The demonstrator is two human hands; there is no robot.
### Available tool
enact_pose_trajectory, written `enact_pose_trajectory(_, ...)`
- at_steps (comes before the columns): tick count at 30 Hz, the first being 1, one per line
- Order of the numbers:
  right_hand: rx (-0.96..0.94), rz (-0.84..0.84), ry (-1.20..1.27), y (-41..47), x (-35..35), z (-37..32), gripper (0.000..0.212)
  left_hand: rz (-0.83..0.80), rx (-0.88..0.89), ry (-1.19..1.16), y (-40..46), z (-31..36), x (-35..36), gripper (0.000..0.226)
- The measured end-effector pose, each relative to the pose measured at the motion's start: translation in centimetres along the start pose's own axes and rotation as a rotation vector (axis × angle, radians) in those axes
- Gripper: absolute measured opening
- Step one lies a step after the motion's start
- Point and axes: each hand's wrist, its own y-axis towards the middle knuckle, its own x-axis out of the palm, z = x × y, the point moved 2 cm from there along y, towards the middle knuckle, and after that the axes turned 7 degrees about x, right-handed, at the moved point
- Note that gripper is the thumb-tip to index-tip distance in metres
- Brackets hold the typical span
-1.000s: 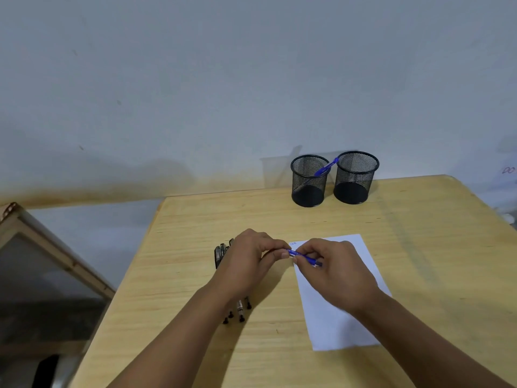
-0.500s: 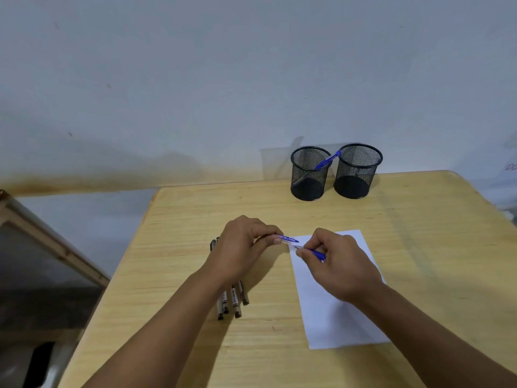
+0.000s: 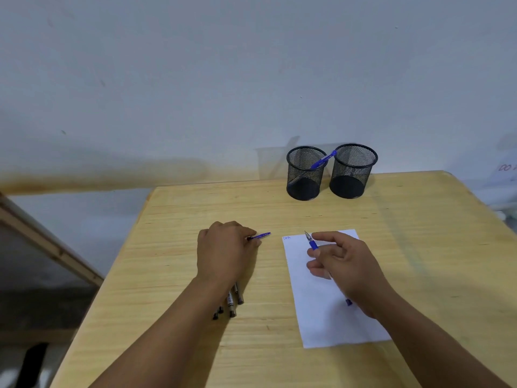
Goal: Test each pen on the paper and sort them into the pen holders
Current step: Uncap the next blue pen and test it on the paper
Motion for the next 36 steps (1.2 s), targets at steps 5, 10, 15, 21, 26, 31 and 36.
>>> enact_pose_trajectory(5, 0.025, 0.027, 0.056, -0.2, -0.2, 0.2, 0.025, -0.066, -0.031, 0.001, -0.3, -0.1, 0.0, 0.031)
enact_pose_trajectory(10, -0.013, 0.079, 0.003, -0.1, -0.4, 0.1, 0.025, -0.062, 0.036, -0.030, -1.4, 1.3, -0.3, 0.044)
enact_pose_trajectory(15, -0.042, 0.079, 0.031, 0.1, -0.6, 0.1, 0.023, -0.084, 0.208, -0.167, -4.4, 5.1, 0.4, 0.044)
enact_pose_trajectory(21, 0.014, -0.129, 0.242, 0.5, -1.0, -0.1, 0.028, -0.147, 0.331, -0.008, -6.3, 6.2, 2.8, 0.055)
enact_pose_trajectory(26, -0.156, 0.051, -0.003, 1.2, -1.2, -0.1, 0.023, -0.145, 0.321, 0.010, -6.9, 6.1, 3.4, 0.056)
enact_pose_trajectory(31, -0.199, 0.193, -0.270, 2.5, 0.1, -0.2, 0.017, -0.157, 0.295, 0.010, -7.2, 6.4, 3.4, 0.059)
enact_pose_trajectory(36, -0.271, 0.211, -0.375, 3.6, 0.9, -0.4, 0.011, -0.161, 0.288, 0.001, -7.1, 6.4, 3.3, 0.059)
